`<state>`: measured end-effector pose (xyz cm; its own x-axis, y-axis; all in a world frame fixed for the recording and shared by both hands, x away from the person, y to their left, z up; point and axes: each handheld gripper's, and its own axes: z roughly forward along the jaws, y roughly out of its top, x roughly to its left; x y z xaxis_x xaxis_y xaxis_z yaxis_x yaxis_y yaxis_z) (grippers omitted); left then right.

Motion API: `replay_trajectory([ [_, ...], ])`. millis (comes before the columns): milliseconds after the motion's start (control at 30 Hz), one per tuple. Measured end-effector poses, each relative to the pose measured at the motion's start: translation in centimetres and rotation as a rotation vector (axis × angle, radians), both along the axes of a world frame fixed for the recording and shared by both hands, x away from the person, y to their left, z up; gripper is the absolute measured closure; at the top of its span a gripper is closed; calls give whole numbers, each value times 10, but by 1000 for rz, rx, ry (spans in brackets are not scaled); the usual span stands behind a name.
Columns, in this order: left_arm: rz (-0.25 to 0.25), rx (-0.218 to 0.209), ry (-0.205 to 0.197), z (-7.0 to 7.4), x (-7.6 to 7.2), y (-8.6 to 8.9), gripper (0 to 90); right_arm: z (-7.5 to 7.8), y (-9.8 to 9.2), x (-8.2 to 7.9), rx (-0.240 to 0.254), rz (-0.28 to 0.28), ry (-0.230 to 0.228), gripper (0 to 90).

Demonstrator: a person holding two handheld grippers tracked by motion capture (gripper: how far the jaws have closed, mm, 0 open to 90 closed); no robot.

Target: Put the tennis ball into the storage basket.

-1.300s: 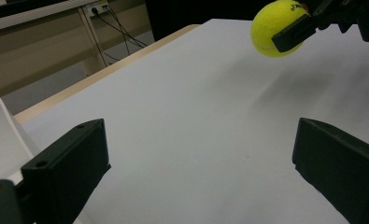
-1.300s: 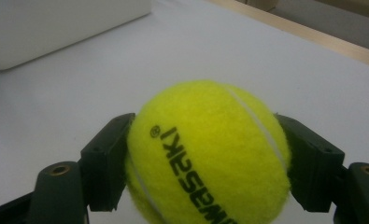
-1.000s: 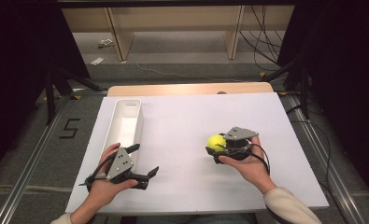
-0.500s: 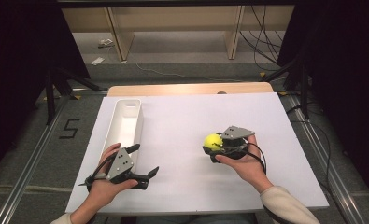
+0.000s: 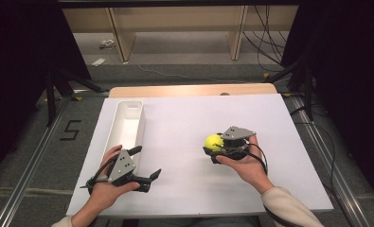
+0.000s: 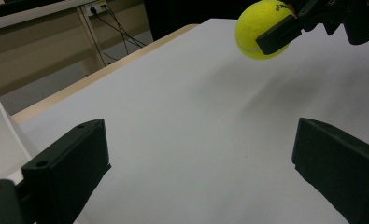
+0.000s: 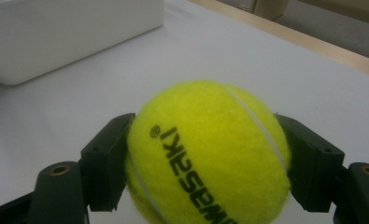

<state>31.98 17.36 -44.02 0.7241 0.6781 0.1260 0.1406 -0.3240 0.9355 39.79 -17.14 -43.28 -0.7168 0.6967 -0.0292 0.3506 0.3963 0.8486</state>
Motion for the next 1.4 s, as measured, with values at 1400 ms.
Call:
replay_trajectory([
  [1400, -5, 3, 1, 0, 0, 0, 35, 5, 14, 9, 26, -6, -13, 266],
])
